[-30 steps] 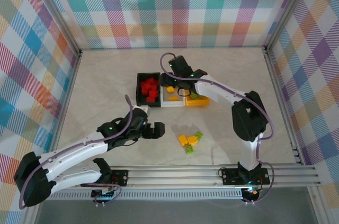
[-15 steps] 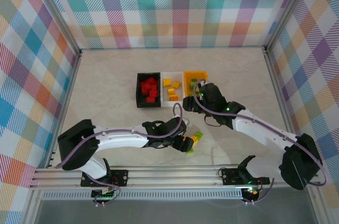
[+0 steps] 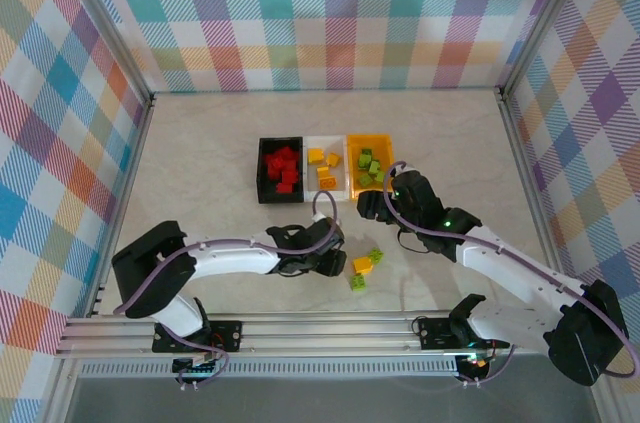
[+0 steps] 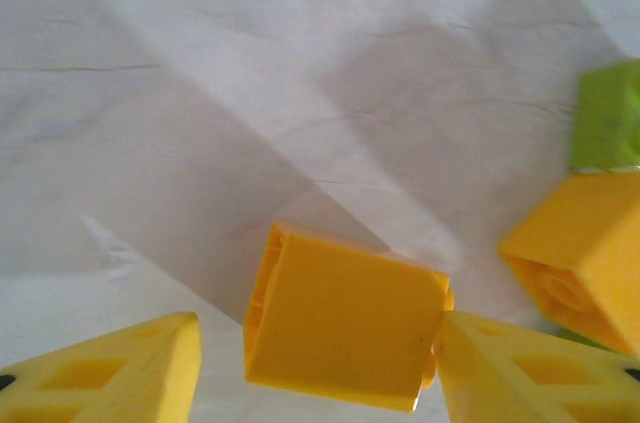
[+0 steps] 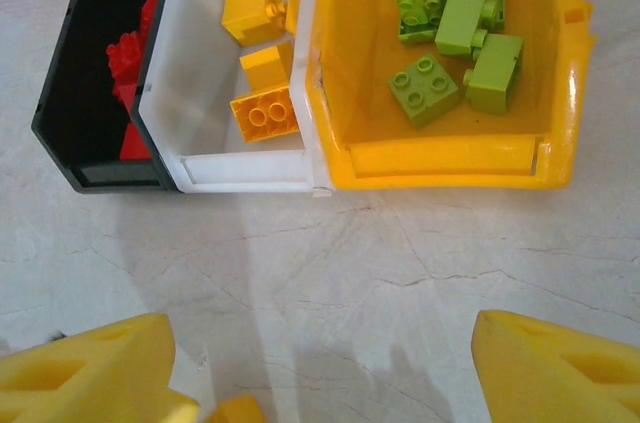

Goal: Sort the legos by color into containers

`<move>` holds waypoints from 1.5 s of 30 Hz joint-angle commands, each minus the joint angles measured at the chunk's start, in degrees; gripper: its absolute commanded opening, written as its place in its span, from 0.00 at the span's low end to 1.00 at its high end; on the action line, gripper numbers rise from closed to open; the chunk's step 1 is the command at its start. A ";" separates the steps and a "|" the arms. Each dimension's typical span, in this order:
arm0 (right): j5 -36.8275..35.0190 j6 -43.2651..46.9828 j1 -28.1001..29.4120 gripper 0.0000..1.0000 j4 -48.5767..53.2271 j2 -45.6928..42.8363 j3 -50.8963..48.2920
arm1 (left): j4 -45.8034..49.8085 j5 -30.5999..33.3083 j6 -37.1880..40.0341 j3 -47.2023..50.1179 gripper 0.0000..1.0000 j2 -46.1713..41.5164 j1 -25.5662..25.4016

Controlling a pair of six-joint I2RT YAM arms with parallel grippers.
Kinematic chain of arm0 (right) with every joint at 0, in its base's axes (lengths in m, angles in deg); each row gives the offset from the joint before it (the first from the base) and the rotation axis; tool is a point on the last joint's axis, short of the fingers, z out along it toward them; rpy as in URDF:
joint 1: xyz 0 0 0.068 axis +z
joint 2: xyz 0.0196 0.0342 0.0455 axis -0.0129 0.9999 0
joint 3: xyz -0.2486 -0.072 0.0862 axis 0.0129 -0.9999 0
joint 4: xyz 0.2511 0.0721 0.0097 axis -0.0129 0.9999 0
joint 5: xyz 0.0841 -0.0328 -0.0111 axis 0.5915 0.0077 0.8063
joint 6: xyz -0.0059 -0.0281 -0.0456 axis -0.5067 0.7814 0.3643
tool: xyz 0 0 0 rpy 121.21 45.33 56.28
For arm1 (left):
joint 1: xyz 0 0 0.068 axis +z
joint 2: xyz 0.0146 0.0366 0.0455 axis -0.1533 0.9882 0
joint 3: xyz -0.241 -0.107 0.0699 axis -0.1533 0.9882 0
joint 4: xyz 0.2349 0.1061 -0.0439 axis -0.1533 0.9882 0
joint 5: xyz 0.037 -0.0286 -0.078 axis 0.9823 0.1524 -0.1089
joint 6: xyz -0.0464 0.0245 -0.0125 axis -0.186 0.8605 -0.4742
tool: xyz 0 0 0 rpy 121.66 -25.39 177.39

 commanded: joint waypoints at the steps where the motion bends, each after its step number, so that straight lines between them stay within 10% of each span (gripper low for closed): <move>1: -1.26 -0.87 -0.02 0.78 -0.19 -1.06 -1.30 | 2.03 1.25 0.24 0.29 0.70 -4.02 1.10; 5: -1.52 -0.97 -0.02 0.79 -0.27 -1.40 -1.90 | 4.24 0.06 1.77 -2.75 0.84 -3.82 -0.77; 14: -2.04 -1.45 -0.02 0.79 0.17 -3.49 -2.86 | 6.04 4.37 2.25 -5.44 0.80 4.02 -0.23; 29: -3.41 -2.98 -0.03 0.79 1.33 -6.74 -4.20 | 4.88 3.03 3.28 -5.09 0.46 2.51 0.01; 36: -3.33 -3.69 -0.02 0.79 0.98 -6.64 -6.06 | 9.15 3.20 5.70 -16.52 0.44 -0.14 9.30; 45: -3.11 -4.14 -0.02 0.79 1.59 -6.51 -7.28 | 14.15 0.90 8.55 -40.12 0.44 16.97 18.49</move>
